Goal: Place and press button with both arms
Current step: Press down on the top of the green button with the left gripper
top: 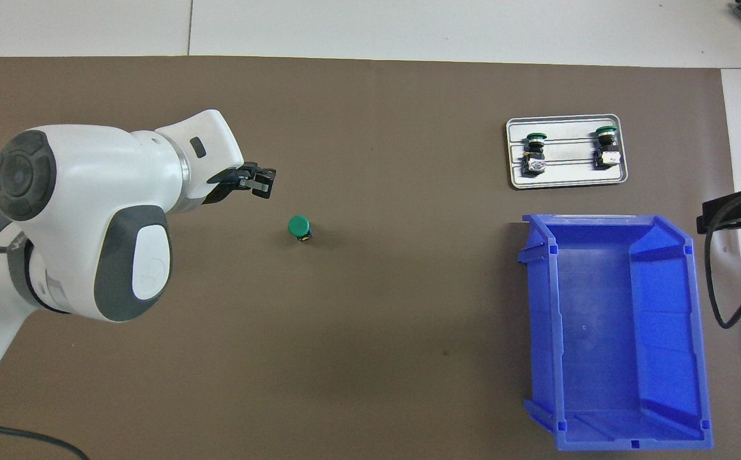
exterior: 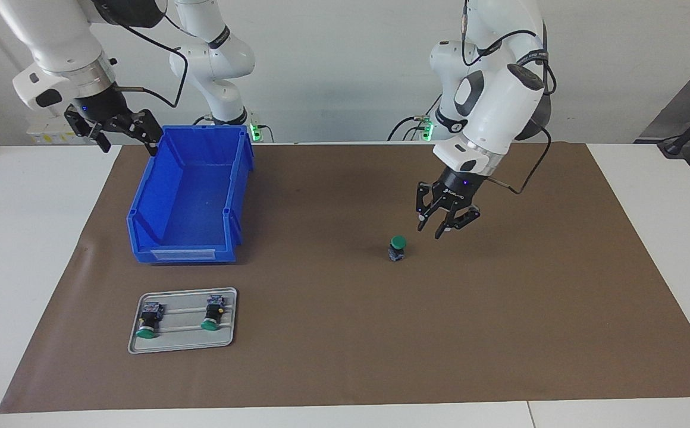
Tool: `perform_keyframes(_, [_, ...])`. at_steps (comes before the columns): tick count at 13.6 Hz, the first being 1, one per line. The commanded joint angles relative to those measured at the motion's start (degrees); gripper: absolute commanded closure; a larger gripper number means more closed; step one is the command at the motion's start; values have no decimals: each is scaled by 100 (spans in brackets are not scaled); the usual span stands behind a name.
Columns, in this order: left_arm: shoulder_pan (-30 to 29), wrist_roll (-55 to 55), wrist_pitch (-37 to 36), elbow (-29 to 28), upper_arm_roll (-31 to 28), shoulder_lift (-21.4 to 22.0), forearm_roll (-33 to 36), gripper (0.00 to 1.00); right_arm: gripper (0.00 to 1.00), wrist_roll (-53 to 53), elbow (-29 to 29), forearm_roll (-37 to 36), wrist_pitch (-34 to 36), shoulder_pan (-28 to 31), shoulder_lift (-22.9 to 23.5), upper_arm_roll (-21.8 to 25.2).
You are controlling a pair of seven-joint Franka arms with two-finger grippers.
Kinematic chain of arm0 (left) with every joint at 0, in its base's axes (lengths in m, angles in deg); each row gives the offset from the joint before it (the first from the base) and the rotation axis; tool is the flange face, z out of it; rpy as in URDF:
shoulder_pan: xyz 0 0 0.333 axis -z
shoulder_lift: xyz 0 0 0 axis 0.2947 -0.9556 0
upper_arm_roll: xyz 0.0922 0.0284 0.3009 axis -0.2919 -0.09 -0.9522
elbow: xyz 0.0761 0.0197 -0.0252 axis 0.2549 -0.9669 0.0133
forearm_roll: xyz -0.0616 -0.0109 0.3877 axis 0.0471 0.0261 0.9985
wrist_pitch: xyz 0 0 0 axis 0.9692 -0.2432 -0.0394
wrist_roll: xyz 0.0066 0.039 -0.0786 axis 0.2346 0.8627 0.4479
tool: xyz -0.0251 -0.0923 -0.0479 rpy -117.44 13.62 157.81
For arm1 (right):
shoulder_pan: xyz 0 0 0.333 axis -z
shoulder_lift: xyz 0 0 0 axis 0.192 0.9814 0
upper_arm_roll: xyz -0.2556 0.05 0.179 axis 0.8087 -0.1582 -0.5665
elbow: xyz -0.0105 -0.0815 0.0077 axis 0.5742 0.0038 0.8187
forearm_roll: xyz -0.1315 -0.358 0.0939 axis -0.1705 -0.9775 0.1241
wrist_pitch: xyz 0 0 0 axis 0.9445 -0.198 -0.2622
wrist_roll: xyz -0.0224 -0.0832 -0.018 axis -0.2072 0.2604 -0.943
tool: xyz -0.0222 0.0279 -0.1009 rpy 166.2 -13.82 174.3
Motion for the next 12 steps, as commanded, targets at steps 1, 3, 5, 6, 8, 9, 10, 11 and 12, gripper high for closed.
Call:
perform_keyframes(1, [158,187,-353,84,-68,-93,288,100,0,-125,6,13,28,21,-56,-17])
perform_keyframes(3, [281,196,-398,32,-59,-102,297,100,0,-125,6,13,28,21,-56,-17])
perform_keyframes(5, [369,196,-381,-12,-68,-207,358,100,0,-133,15,13,46,30,-56,-17])
perform_keyframes(6, [396,204,-372,-21,-68,-286,576,100,0,-142,15,22,46,30,-56,-17])
perform_keyframes(8, [484,205,-319,-73,-68,-444,701,100,0,-134,15,161,20,30,-56,-17])
perform_keyframes(9, [510,205,-258,-109,-68,-532,701,100,0,-142,15,372,-15,73,-56,-17])
perform_keyframes(10, [571,205,-249,-118,-68,-585,710,100,0,-142,24,426,-42,74,-56,-17])
perform_keyframes(11, [624,213,-240,-127,-68,-655,806,100,0,-160,32,427,-138,65,-56,-17])
perform_keyframes(12, [633,205,-231,-127,-68,-716,955,100,0,-160,93,427,-243,65,-56,-17])
